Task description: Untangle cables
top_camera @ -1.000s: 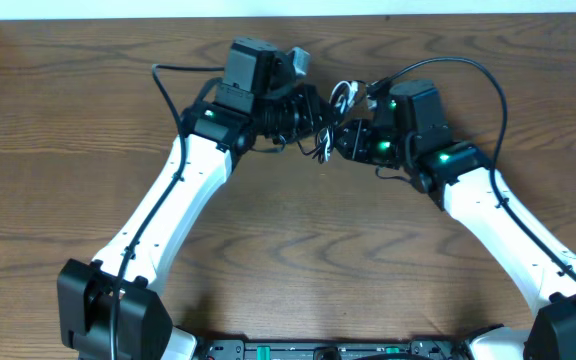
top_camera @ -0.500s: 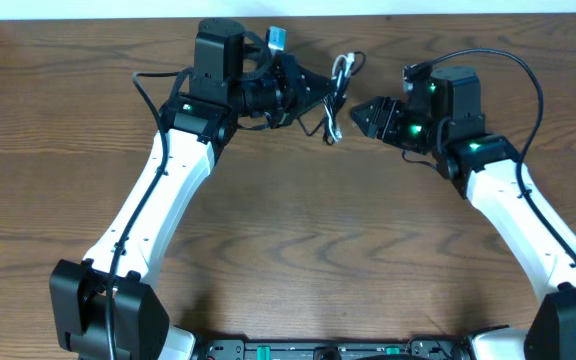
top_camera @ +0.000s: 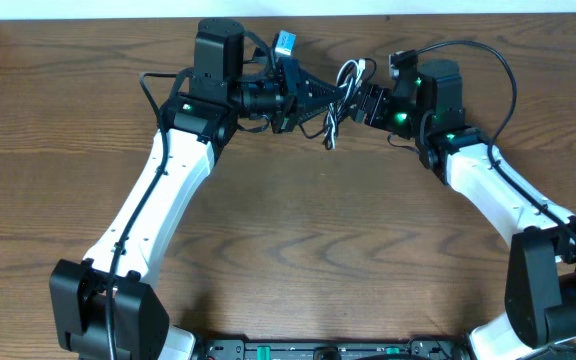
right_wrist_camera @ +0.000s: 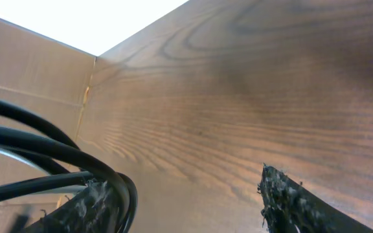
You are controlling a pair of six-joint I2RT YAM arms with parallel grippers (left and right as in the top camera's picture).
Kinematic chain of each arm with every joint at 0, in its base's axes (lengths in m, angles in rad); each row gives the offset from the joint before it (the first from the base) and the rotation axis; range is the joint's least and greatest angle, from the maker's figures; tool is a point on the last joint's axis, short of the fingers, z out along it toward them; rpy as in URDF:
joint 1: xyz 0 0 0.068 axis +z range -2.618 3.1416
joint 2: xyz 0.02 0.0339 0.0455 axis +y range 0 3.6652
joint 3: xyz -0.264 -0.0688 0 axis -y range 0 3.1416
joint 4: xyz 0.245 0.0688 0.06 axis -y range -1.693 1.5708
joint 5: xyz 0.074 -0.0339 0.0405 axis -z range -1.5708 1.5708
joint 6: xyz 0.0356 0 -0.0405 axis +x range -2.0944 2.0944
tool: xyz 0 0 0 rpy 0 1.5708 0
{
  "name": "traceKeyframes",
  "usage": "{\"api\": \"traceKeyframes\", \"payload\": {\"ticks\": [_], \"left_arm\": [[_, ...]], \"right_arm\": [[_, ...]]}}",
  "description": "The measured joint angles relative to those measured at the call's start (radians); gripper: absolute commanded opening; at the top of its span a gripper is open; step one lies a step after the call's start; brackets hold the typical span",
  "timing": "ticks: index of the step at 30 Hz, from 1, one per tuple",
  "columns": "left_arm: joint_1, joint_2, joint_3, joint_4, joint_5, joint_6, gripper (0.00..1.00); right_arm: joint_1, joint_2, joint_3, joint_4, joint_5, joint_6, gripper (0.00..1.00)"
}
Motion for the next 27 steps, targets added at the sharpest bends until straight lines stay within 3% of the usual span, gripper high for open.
{"api": "traceKeyframes", "payload": {"ticks": [11, 20, 27], "left_arm": [[0.000, 0.000, 0.000, 0.000, 0.029, 0.000, 0.07], [0.000, 0.000, 0.000, 0.009, 0.044, -0.048, 0.07], [0.002, 0.005, -0.002, 0.221, 0.086, -0.136, 0.08]], "right_arm": [[0.039, 0.039, 0.000, 0.182, -0.014, 0.003, 0.64], [0.095, 0.049, 0.000, 0.191, 0.037, 0.038, 0.58], [0.102, 0.143, 0.003, 0.230, 0.079, 0.086, 0.54]]}}
